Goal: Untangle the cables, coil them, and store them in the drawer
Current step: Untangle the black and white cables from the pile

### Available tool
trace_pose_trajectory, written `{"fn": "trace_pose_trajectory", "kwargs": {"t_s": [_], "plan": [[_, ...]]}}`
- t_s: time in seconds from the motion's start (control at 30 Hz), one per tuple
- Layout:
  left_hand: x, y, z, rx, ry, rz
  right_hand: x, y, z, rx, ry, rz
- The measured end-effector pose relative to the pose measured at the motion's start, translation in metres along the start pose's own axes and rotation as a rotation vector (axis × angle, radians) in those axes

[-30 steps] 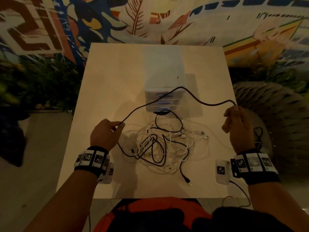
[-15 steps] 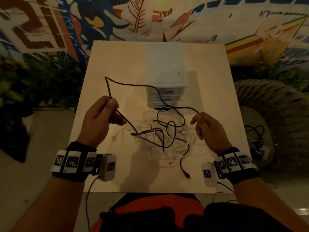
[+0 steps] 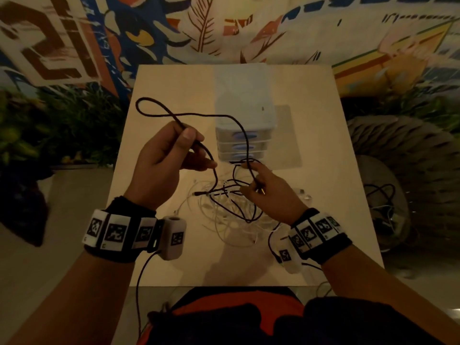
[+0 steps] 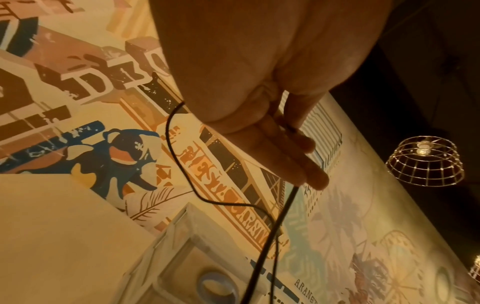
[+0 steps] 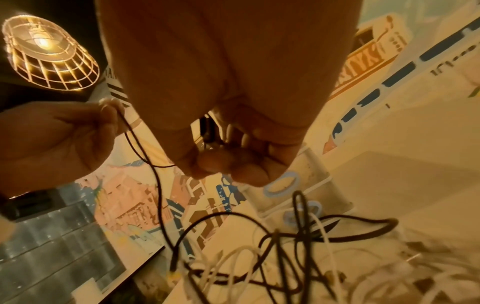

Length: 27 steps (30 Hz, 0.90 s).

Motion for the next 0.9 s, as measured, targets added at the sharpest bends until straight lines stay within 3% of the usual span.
{"fn": "trace_pose_trajectory", "kwargs": {"t_s": [0.1, 0.27, 0.43, 0.73, 0.9], "plan": [[0.004, 0.001, 0.008, 0.029, 0.023, -0.022, 0.014, 0.009, -0.006, 0.017, 0.071, -0.077], [0.011, 0.003, 0.013, 0.02, 0.043, -0.066, 0.034, 0.021, -0.02, -0.097, 0.265, -0.021], [0.012, 0.001, 0.006, 0.005, 0.044, -0.09, 0.034, 0.033, -0.02, -0.033, 0.277, -0.032], [0.004, -0.007, -0.077, -0.37, 0.775, -0.222, 0.007, 0.036, -0.016, -0.026, 0.33, 0.002], [0.019, -0.004, -0.106, -0.384, 0.965, -0.172, 0.01, 0.035, -0.024, -0.084, 0.235, -0.036]]}}
Point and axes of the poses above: each hand's wrist, its own y-axis towards the middle knuckle, its own x-axis out of the palm, z = x × y, the point moved 2 cm from there along y, towards the middle knuckle, and after that the axes turned 14 degrees about -z, right-handed, at the moved point
